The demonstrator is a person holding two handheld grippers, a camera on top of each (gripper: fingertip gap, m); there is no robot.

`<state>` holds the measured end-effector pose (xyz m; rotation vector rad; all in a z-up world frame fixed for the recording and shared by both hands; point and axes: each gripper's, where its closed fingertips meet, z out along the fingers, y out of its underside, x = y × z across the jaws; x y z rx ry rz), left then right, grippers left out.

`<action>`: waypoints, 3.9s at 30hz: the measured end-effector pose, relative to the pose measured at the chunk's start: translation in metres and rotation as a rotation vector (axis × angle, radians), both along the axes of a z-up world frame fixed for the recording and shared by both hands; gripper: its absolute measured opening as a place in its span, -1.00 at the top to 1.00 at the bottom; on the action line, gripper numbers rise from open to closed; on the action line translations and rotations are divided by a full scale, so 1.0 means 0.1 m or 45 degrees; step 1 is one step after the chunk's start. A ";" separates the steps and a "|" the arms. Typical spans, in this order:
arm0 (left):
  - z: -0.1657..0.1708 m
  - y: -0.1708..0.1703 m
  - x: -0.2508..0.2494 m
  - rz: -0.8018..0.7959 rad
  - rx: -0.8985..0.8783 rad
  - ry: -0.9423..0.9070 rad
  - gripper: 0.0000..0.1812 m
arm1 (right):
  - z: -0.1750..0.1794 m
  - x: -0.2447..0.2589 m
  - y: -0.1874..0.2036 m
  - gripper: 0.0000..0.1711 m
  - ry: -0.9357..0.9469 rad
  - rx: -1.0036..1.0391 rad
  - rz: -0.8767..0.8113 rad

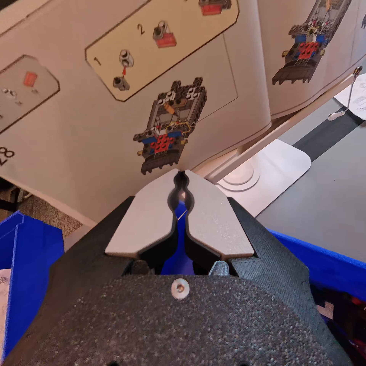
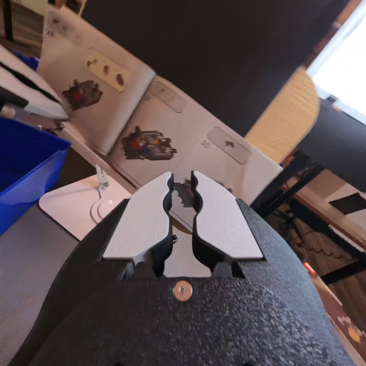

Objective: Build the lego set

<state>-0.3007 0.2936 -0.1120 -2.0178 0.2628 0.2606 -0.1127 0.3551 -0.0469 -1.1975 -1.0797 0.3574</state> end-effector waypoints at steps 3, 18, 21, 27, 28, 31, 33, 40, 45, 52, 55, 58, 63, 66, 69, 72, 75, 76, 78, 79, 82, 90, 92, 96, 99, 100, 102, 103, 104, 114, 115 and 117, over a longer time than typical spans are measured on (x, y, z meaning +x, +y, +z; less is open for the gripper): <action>0.00 -0.02 -0.03 0.014 -0.001 -0.029 1.00 | -0.23 -0.32 0.12 0.95 -0.139 0.004 -0.076; 0.64 -1.43 1.48 -0.516 0.276 -0.102 0.94 | -0.56 0.77 -1.48 0.73 -0.198 -0.306 0.452; 0.33 -1.93 2.03 -0.655 0.197 -0.094 0.90 | -1.05 1.15 -2.07 0.71 -0.384 -0.473 0.567; -0.79 -2.49 2.65 -0.755 -0.212 -0.254 0.62 | -1.76 1.53 -2.62 0.70 -0.615 -0.517 0.626; -0.97 -2.56 2.76 -0.766 -0.296 -0.292 0.53 | -1.82 1.53 -2.68 0.66 -0.620 -0.561 0.654; -1.38 -2.67 2.98 -0.763 -0.477 -0.266 0.27 | -1.95 1.45 -2.78 0.53 -0.629 -0.633 0.712; -1.52 -2.68 3.08 -0.768 -0.512 -0.206 0.18 | -2.05 1.41 -2.82 0.46 -0.683 -0.637 0.720; -1.59 -2.49 2.75 -0.690 -0.505 -0.018 0.30 | -2.17 1.47 -2.87 0.53 -0.824 -0.477 0.669; -1.41 -2.40 2.40 -0.567 -0.402 -0.104 0.45 | -2.02 1.56 -3.17 0.64 -0.771 -0.601 0.867; -1.48 -2.49 2.70 -0.715 -0.366 -0.274 0.46 | -2.01 1.58 -2.90 0.57 -0.754 -0.708 0.619; -1.56 -2.55 2.90 -0.796 -0.389 -0.260 0.46 | -2.11 1.54 -2.94 0.50 -0.758 -0.754 0.567; -1.63 -2.56 2.91 -0.823 -0.390 -0.125 0.50 | -2.17 1.50 -2.96 0.48 -0.744 -0.772 0.534; -1.61 -2.58 2.90 -0.818 -0.378 -0.157 0.55 | -2.10 1.44 -2.97 0.49 -0.659 -0.789 0.522; -1.57 -2.59 2.90 -0.824 -0.367 -0.220 0.62 | -2.01 1.39 -2.95 0.49 -0.571 -0.762 0.527; -1.57 -2.60 2.92 -0.833 -0.366 -0.248 0.68 | -2.00 1.35 -2.92 0.50 -0.512 -0.705 0.527; -1.58 -2.61 2.93 -0.843 -0.358 -0.235 0.70 | -2.01 1.32 -2.95 0.52 -0.496 -0.677 0.552; -1.58 -2.62 2.94 -0.856 -0.353 -0.223 0.74 | -2.00 1.29 -2.96 0.58 -0.489 -0.644 0.555; -1.58 -2.62 2.94 -0.856 -0.351 -0.221 0.74 | -2.01 1.29 -2.95 0.58 -0.497 -0.637 0.545; -1.57 -2.61 2.93 -0.854 -0.345 -0.220 0.76 | -2.02 1.30 -2.93 0.59 -0.497 -0.642 0.538; -1.56 -2.61 2.92 -0.851 -0.338 -0.223 0.77 | -2.02 1.31 -2.93 0.61 -0.495 -0.657 0.544; -1.55 -2.59 2.89 -0.837 -0.330 -0.243 0.78 | -2.01 1.35 -2.92 0.73 -0.491 -0.688 0.564; -1.56 -2.58 2.88 -0.832 -0.342 -0.258 0.79 | -2.09 1.37 -2.91 0.75 -0.514 -0.717 0.574; -1.57 -2.58 2.88 -0.830 -0.343 -0.254 0.79 | -2.10 1.36 -2.92 0.76 -0.515 -0.718 0.578; -1.56 -2.58 2.88 -0.829 -0.340 -0.257 0.79 | -2.09 1.36 -2.93 0.76 -0.509 -0.713 0.583; -1.56 -2.57 2.87 -0.822 -0.332 -0.255 0.82 | -2.07 1.35 -2.92 0.76 -0.495 -0.697 0.584; -1.55 -2.57 2.87 -0.819 -0.327 -0.256 0.83 | -2.06 1.35 -2.92 0.76 -0.487 -0.689 0.583; -1.52 -2.57 2.87 -0.823 -0.302 -0.264 0.88 | -2.02 1.35 -2.92 0.76 -0.465 -0.674 0.585; -1.49 -2.57 2.88 -0.828 -0.282 -0.273 0.91 | -1.99 1.35 -2.91 0.76 -0.447 -0.668 0.584; -1.46 -2.56 2.87 -0.825 -0.257 -0.280 0.93 | -1.97 1.35 -2.90 0.76 -0.427 -0.663 0.578; -1.37 -2.51 2.82 -0.789 -0.182 -0.297 1.00 | -1.79 1.37 -2.76 0.76 -0.298 -0.620 0.521; -1.37 -2.51 2.82 -0.787 -0.185 -0.291 1.00 | -1.80 1.37 -2.77 0.76 -0.308 -0.616 0.521; -1.38 -2.50 2.81 -0.784 -0.182 -0.276 1.00 | -1.85 1.37 -2.78 0.76 -0.341 -0.607 0.518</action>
